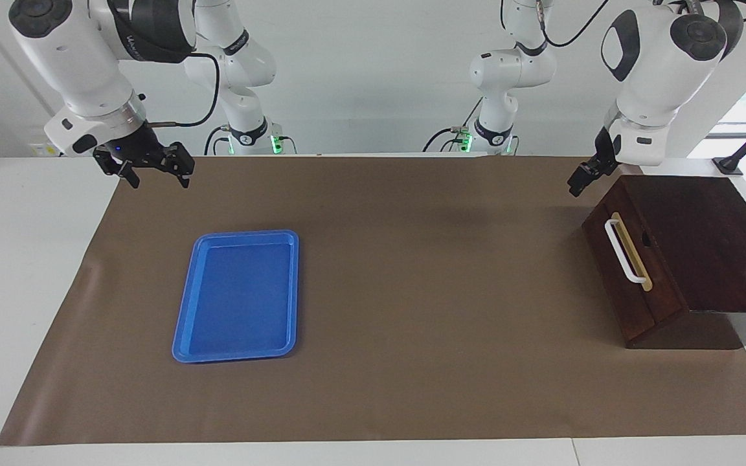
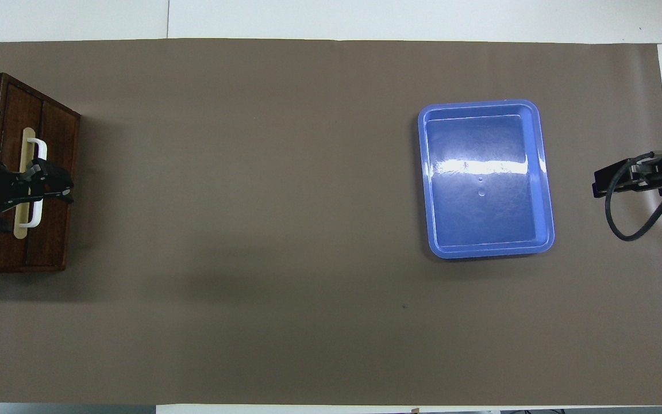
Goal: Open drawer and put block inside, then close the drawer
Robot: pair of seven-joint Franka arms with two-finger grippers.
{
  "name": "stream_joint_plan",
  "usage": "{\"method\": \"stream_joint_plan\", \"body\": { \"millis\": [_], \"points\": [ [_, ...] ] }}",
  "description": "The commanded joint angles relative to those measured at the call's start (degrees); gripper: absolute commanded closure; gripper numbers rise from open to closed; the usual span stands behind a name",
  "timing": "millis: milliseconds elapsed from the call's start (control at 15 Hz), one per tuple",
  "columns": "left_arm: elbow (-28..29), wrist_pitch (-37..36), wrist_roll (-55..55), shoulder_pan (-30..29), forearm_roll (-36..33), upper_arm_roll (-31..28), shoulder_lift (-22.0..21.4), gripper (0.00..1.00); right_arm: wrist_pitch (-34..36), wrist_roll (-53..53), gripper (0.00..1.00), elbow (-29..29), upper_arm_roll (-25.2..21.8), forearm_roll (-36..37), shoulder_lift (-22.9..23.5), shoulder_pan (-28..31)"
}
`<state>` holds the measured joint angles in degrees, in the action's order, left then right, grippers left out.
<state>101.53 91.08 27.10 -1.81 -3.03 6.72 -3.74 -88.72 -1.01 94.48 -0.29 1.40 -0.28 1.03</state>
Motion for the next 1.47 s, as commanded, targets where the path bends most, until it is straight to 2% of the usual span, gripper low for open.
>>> {"method": "stream_joint_plan", "body": {
  "millis": [0,67,267,667,1400],
  "points": [
    [-1.2,-1.8,-11.1,0.1,3.1,-1.4,0.1,0.0,0.7,0.7,0.0,0.4,0.8,0.1,-0.6,1.1],
    [-1.6,-1.2,-13.4,-0.2,3.2,-1.4,0.5,0.0,0.7,0.7,0.0,0.6,0.8,0.1,-0.7,1.1],
    [-9.1,-5.9,-15.5,-0.3,3.1,-0.9,5.5,0.0,0.5,0.7,0.0,0.6,0.8,0.1,-0.7,1.0],
    [-7.1,-6.0,-21.3,-0.1,3.1,-0.4,4.0,0.0,0.6,0.8,0.0,0.9,0.8,0.1,-0.9,0.8],
    [-9.5,-5.2,-23.7,0.3,2.8,0.0,4.4,0.0,0.6,0.9,0.0,0.7,0.9,0.1,-0.8,0.5]
  ]
}}
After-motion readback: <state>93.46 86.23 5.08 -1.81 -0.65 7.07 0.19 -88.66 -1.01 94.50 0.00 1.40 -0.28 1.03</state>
